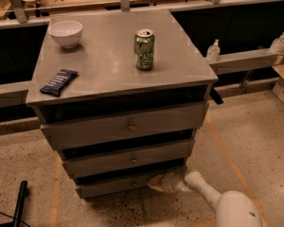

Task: Close bottom drawer

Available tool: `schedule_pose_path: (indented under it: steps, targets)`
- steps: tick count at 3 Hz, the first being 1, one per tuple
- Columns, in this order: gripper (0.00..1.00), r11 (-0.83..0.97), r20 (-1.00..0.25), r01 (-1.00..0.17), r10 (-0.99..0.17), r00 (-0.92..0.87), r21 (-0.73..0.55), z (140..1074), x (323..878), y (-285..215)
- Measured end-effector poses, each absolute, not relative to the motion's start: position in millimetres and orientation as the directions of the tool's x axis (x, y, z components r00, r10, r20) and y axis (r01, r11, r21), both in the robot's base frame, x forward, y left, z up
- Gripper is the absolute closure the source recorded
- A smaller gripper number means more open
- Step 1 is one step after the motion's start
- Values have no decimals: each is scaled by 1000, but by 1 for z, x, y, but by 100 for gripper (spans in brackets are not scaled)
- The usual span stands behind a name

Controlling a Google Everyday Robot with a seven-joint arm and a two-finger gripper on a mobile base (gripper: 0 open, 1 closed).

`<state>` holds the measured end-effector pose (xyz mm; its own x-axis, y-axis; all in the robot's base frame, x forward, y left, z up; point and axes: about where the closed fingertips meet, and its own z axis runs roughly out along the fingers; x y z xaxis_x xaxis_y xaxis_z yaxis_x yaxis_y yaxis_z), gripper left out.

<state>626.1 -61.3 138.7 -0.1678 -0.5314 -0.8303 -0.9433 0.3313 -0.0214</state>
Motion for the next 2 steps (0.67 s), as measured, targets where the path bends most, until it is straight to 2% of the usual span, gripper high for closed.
schedule_pose_path:
  steps: [2]
  targets:
    - [100,331,-830,-943,-531,-168,-21,139,626,-61]
